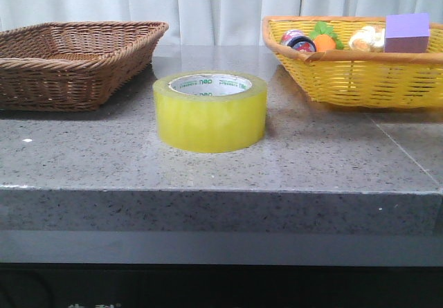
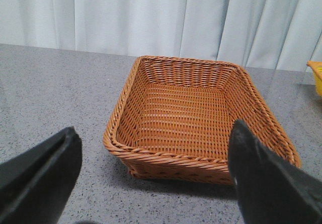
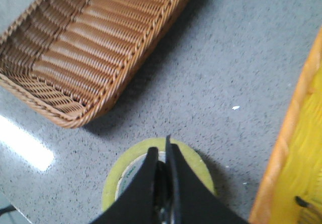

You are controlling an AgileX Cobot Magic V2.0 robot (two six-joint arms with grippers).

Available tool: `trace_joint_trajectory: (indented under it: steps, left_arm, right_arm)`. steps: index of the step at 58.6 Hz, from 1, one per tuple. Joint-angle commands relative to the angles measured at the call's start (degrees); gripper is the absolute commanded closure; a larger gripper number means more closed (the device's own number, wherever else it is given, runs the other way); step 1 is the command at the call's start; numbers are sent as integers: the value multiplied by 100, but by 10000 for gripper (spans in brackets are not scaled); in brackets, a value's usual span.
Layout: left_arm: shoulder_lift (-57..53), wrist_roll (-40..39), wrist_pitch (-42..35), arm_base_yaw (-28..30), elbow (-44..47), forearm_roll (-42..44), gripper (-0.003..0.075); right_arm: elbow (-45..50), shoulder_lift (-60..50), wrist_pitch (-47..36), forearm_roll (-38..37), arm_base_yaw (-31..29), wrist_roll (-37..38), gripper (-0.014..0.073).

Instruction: Transfer tape with both arms

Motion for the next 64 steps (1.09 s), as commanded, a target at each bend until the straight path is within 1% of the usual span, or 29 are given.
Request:
trace_joint_trajectory:
  steps: [1,8,15,19,23,28,34,41,45,53,57,64]
  left_arm:
    - [74,-29,-475,-2,-195,7,132]
    - [74,-29,-475,-2,-195,7,132]
    - [74,-29,-475,-2,-195,7,132]
    - [74,-29,-461,-2,-195,7,132]
    - [74,-29,-448,-2,-195,7,132]
    - [74,-29,-449,-2,-195,7,132]
    - [74,-29,-449,-2,-195,7,132]
    - [74,-29,-449,-2,-195,7,132]
    - [74,-29,-449,-2,-195,7,132]
    - [74,-29,-424,-2,-195,-31,132]
    - [74,-29,-394,-2,-195,-295,132]
    - [100,-9,-221,-38,-263,-309,132]
  right_arm:
    - [-111,-504,-328,25,-254,-22,662]
    - [156,-956,-322,-104,-829,-22,662]
    - [621,-1533,-412,-477,-1491,-22,662]
    - [1099,-1994,-682,-743,-1739,-22,662]
    - [1588,-2431,-1111,-777,-1886,-22,662]
    - [2383,-3099,-1664,-921,-1903,-22,662]
    - [3325,-3876,-2106,-1075,-1903,-22,662]
    - [4375,-4836,-2256,-1176,-1903,-22,662]
    - [4788,-5329,-2256,-1176,-1903,-22,662]
    - [5295,-6090,-2274,-1176,-1903,-22,662]
    - [5353,-6240,-2336,-1176,-1903,-22,662]
    - [5353,-6227,-2423,-1176,-1903,-22,662]
